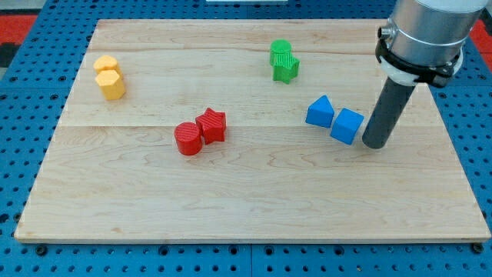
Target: Push blue blocks below green blocks
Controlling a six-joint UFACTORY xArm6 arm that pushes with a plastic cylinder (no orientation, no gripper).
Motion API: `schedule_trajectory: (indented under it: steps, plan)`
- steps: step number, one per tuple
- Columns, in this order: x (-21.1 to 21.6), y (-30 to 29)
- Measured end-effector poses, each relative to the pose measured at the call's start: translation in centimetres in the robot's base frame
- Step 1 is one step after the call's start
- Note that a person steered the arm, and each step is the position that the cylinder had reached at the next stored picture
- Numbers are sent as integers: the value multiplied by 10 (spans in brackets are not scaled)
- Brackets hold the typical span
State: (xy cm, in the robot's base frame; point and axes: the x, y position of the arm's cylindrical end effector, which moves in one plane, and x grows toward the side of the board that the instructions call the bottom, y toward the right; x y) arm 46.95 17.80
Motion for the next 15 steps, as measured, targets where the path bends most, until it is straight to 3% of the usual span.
schedule_trajectory:
  steps: [4,10,13,15]
  plan:
    - [-32,-58]
    - [-18,-144]
    - [-32,-103]
    - [-29,-123]
